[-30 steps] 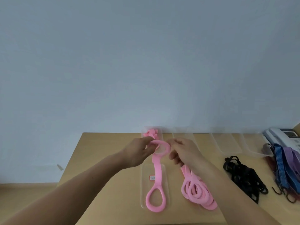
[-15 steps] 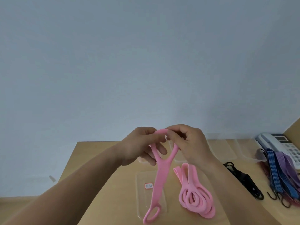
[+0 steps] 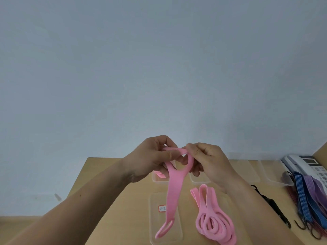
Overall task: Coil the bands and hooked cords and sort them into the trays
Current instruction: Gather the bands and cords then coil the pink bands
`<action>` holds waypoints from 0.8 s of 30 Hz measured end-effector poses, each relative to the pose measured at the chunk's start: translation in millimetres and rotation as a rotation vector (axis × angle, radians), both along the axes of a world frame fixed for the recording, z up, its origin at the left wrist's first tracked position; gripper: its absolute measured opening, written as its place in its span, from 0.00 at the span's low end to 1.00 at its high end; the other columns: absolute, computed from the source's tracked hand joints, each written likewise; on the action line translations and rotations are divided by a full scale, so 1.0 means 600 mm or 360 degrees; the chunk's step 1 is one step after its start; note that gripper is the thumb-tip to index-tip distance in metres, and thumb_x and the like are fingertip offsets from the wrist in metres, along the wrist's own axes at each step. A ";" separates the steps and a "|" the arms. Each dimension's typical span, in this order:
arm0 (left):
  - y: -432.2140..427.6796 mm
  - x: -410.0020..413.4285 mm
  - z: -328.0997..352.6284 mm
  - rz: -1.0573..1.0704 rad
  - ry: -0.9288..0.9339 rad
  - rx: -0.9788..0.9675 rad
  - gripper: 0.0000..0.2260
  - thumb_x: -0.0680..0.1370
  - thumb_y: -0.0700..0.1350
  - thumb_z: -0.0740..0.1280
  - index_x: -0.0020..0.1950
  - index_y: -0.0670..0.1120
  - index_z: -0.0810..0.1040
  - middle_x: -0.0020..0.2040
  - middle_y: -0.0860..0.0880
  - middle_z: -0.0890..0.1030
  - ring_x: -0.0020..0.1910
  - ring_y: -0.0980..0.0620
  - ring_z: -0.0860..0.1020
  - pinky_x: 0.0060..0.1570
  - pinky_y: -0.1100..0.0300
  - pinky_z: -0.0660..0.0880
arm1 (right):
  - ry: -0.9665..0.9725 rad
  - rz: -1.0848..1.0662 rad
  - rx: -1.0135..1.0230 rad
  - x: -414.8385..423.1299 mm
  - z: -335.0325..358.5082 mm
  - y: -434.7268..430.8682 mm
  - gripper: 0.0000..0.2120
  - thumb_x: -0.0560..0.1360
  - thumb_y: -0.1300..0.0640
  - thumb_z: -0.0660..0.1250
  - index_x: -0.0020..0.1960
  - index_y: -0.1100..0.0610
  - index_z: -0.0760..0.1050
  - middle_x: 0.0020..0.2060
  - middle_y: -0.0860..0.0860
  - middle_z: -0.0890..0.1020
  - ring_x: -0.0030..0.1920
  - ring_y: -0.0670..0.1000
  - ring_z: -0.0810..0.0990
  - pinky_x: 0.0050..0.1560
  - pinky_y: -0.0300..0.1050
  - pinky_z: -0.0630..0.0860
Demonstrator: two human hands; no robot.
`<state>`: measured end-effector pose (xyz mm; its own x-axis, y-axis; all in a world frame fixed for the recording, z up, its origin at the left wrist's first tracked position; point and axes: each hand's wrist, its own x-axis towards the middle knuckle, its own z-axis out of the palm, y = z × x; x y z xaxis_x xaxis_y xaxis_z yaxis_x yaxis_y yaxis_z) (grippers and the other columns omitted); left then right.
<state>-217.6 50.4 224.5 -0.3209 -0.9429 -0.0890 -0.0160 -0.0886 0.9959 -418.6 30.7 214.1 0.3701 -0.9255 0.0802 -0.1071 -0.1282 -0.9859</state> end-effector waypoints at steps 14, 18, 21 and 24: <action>0.004 -0.003 -0.001 -0.0130 -0.0174 0.0408 0.16 0.80 0.45 0.67 0.58 0.32 0.77 0.53 0.32 0.82 0.46 0.39 0.83 0.45 0.52 0.81 | 0.0433 -0.0228 -0.0839 -0.001 -0.014 0.014 0.12 0.73 0.64 0.74 0.44 0.47 0.79 0.38 0.39 0.81 0.37 0.40 0.78 0.38 0.29 0.71; 0.001 -0.002 0.002 -0.0120 -0.0006 0.0416 0.10 0.79 0.39 0.67 0.56 0.33 0.78 0.48 0.37 0.83 0.41 0.43 0.82 0.41 0.55 0.81 | 0.0463 -0.0240 -0.1129 -0.003 -0.016 0.014 0.10 0.72 0.66 0.73 0.45 0.52 0.79 0.39 0.41 0.79 0.39 0.42 0.78 0.38 0.31 0.72; 0.003 -0.008 0.000 -0.0091 0.0113 0.0422 0.06 0.79 0.39 0.67 0.52 0.37 0.81 0.48 0.38 0.82 0.45 0.41 0.81 0.44 0.54 0.81 | 0.0504 -0.0239 -0.1306 -0.003 -0.014 0.010 0.08 0.72 0.66 0.72 0.45 0.55 0.80 0.40 0.43 0.78 0.39 0.43 0.78 0.38 0.36 0.74; 0.003 -0.013 -0.002 -0.0015 0.0170 0.0399 0.14 0.80 0.45 0.66 0.54 0.34 0.81 0.50 0.35 0.82 0.46 0.40 0.80 0.43 0.54 0.81 | 0.0600 -0.0241 -0.1451 -0.004 -0.014 0.005 0.07 0.73 0.67 0.72 0.45 0.56 0.80 0.40 0.44 0.78 0.38 0.40 0.76 0.38 0.32 0.72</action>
